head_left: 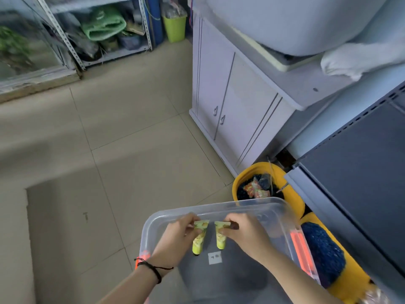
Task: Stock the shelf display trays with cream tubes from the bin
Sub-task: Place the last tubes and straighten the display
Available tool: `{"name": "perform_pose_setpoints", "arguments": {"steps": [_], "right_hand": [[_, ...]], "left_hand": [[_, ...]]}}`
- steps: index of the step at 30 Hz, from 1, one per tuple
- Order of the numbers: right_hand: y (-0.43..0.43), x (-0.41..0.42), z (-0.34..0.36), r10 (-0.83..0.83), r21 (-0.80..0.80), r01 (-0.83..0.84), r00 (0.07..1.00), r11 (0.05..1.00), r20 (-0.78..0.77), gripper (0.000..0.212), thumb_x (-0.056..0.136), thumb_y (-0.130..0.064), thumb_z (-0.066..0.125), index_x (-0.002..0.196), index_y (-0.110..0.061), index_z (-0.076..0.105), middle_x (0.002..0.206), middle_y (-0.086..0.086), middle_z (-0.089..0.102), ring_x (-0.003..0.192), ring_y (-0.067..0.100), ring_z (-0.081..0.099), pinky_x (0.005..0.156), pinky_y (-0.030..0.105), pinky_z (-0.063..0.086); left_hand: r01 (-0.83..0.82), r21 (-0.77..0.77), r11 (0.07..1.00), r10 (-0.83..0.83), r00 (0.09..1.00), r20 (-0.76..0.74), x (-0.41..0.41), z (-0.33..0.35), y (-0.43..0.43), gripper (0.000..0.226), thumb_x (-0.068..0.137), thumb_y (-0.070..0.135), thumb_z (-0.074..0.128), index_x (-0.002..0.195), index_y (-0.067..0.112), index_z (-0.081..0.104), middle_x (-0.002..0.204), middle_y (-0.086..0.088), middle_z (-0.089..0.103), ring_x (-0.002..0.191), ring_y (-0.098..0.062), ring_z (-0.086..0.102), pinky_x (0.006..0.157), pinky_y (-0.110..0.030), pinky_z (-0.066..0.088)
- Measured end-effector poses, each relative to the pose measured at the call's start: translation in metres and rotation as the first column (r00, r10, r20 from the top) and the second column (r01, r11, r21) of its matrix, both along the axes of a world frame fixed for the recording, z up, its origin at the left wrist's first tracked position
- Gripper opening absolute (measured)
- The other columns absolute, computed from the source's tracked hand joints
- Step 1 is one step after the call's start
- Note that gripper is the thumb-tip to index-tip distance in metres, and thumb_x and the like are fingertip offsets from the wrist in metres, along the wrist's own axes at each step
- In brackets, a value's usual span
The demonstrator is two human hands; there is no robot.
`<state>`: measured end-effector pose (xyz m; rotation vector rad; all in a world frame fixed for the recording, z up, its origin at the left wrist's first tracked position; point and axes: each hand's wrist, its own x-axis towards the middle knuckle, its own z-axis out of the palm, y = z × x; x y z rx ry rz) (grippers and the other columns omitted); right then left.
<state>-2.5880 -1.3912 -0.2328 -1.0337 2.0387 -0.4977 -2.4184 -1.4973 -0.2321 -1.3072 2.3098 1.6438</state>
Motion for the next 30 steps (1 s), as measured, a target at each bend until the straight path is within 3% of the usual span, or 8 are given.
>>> {"name": "perform_pose_setpoints", "arguments": {"steps": [2, 5, 8, 12, 15, 20, 24, 30], "right_hand": [[-0.005, -0.003, 0.038, -0.004, -0.038, 0.004, 1.0, 0.999, -0.013, 0.023, 0.085, -0.037, 0.065, 0.073, -0.017, 0.063, 0.065, 0.004, 0.062, 0.062, 0.016, 0.055, 0.056, 0.03, 0.037], [-0.02, -0.006, 0.101, 0.008, -0.114, -0.012, 0.999, 0.993, -0.04, 0.031, 0.087, -0.035, 0.063, 0.06, -0.022, 0.053, 0.054, 0.001, 0.047, 0.052, 0.012, 0.042, 0.054, 0.031, 0.03], [-0.039, -0.01, 0.173, 0.027, -0.161, -0.04, 0.996, 0.986, -0.084, 0.033, 0.092, -0.032, 0.059, 0.064, -0.015, 0.054, 0.053, -0.001, 0.038, 0.051, 0.01, 0.033, 0.054, 0.029, 0.025], [-0.064, -0.022, 0.273, 0.033, -0.247, -0.08, 0.981, 0.966, -0.19, 0.029, 0.094, -0.03, 0.054, 0.074, -0.011, 0.062, 0.066, 0.011, 0.055, 0.061, 0.017, 0.049, 0.06, 0.034, 0.039], [-0.077, -0.028, 0.357, 0.014, -0.316, -0.107, 0.959, 0.943, -0.282, 0.024, 0.093, -0.031, 0.055, 0.083, -0.016, 0.071, 0.082, 0.002, 0.065, 0.076, 0.018, 0.059, 0.075, 0.04, 0.049], [-0.076, -0.03, 0.494, -0.116, -0.445, -0.068, 0.921, 0.893, -0.372, 0.019, 0.09, -0.034, 0.058, 0.084, -0.027, 0.074, 0.082, -0.007, 0.068, 0.075, 0.014, 0.061, 0.072, 0.039, 0.052], [-0.06, -0.039, 0.591, -0.202, -0.504, -0.051, 0.878, 0.862, -0.434, 0.014, 0.089, -0.031, 0.061, 0.088, -0.027, 0.074, 0.087, -0.01, 0.071, 0.084, 0.01, 0.064, 0.077, 0.037, 0.054], [-0.017, -0.065, 0.699, -0.322, -0.58, 0.028, 0.852, 0.814, -0.412, 0.005, 0.084, -0.024, 0.069, 0.08, -0.026, 0.068, 0.075, -0.003, 0.07, 0.065, 0.012, 0.065, 0.071, 0.034, 0.057]], "left_hand": [[0.044, -0.072, 0.996, -0.045, 0.999, -0.012, -0.003, 0.038, -0.014, 0.016, 0.088, 0.016, 0.061, 0.083, 0.03, 0.055, 0.064, 0.017, 0.061, 0.065, 0.008, 0.056, 0.062, -0.008, 0.039], [0.095, -0.164, 0.982, -0.104, 0.994, -0.043, -0.007, 0.097, -0.036, 0.007, 0.088, 0.024, 0.061, 0.084, 0.029, 0.058, 0.069, 0.012, 0.063, 0.069, 0.003, 0.058, 0.063, -0.009, 0.041], [0.171, -0.262, 0.95, -0.194, 0.979, -0.065, -0.013, 0.161, -0.062, 0.008, 0.088, 0.028, 0.062, 0.08, 0.03, 0.059, 0.066, 0.02, 0.063, 0.069, 0.0, 0.059, 0.066, -0.016, 0.043], [0.209, -0.4, 0.892, -0.273, 0.956, -0.109, -0.029, 0.264, -0.095, 0.013, 0.089, 0.031, 0.062, 0.077, 0.034, 0.058, 0.067, 0.019, 0.062, 0.07, 0.008, 0.057, 0.061, -0.009, 0.04], [0.166, -0.472, 0.866, -0.298, 0.928, -0.222, -0.041, 0.35, -0.113, 0.007, 0.087, 0.03, 0.064, 0.081, 0.028, 0.064, 0.078, 0.018, 0.066, 0.074, 0.003, 0.061, 0.062, -0.007, 0.041], [0.207, -0.58, 0.788, -0.431, 0.858, -0.279, -0.059, 0.483, -0.122, 0.008, 0.086, 0.031, 0.065, 0.079, 0.034, 0.064, 0.077, 0.018, 0.067, 0.073, -0.004, 0.064, 0.063, -0.013, 0.046], [0.219, -0.679, 0.701, -0.536, 0.79, -0.298, -0.079, 0.576, -0.114, 0.005, 0.086, 0.029, 0.066, 0.085, 0.025, 0.068, 0.079, 0.017, 0.068, 0.073, -0.005, 0.066, 0.067, -0.014, 0.048], [0.245, -0.736, 0.632, -0.64, 0.7, -0.317, -0.125, 0.676, -0.09, 0.005, 0.085, 0.027, 0.066, 0.09, 0.026, 0.066, 0.079, 0.009, 0.071, 0.074, -0.002, 0.067, 0.072, -0.019, 0.053]]}}
